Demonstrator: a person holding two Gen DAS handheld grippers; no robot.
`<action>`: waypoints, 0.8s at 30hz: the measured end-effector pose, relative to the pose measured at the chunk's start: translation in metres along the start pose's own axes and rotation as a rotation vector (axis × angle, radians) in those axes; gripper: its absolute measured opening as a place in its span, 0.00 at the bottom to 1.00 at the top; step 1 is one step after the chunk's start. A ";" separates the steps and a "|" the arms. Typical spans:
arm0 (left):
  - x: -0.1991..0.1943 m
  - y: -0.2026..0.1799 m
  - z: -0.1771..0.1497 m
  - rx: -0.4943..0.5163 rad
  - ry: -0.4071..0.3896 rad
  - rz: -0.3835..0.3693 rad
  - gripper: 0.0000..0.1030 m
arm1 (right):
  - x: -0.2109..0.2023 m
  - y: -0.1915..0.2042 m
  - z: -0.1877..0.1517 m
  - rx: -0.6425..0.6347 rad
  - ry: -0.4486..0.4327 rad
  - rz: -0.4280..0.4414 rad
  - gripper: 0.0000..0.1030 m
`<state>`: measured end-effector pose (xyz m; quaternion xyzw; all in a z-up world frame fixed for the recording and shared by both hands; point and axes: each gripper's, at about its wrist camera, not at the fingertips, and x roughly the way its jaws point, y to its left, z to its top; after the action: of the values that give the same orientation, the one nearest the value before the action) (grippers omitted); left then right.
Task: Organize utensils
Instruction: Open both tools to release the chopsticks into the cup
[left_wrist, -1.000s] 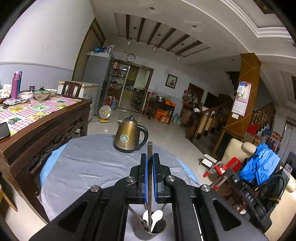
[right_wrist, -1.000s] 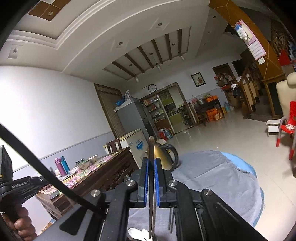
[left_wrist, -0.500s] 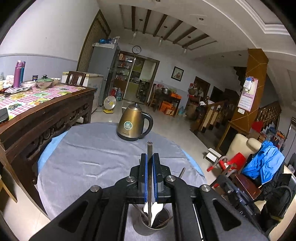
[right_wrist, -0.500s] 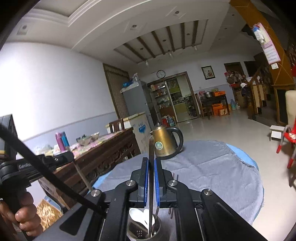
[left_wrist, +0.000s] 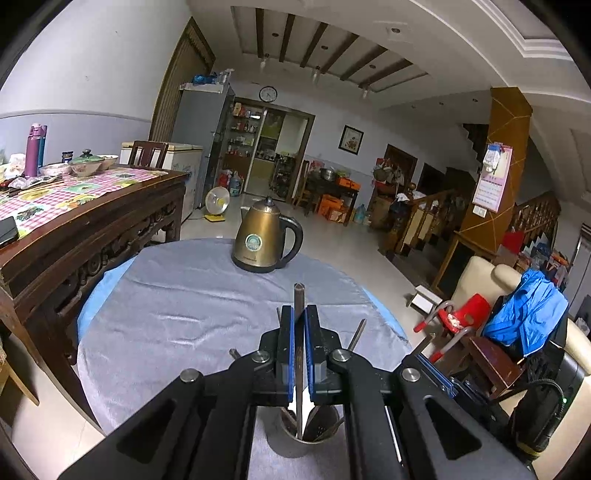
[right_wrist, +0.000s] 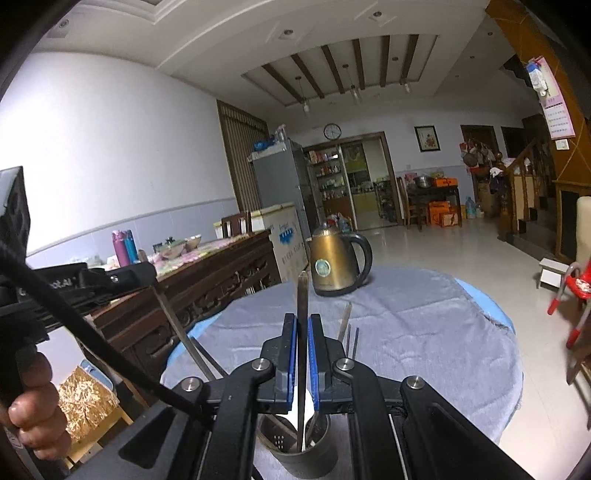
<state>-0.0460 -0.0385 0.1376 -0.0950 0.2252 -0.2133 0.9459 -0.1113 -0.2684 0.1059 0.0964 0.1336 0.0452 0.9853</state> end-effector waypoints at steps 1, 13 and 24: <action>0.000 0.001 -0.001 0.001 0.003 0.005 0.05 | 0.001 0.001 -0.001 0.000 0.008 -0.002 0.06; 0.000 -0.001 -0.011 0.044 0.019 0.049 0.07 | 0.014 0.002 -0.009 0.008 0.076 0.004 0.08; -0.019 -0.006 -0.017 0.126 -0.047 0.136 0.66 | -0.014 -0.020 0.002 0.082 -0.051 0.005 0.50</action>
<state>-0.0711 -0.0374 0.1319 -0.0247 0.1951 -0.1600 0.9673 -0.1232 -0.2898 0.1077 0.1384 0.1102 0.0399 0.9834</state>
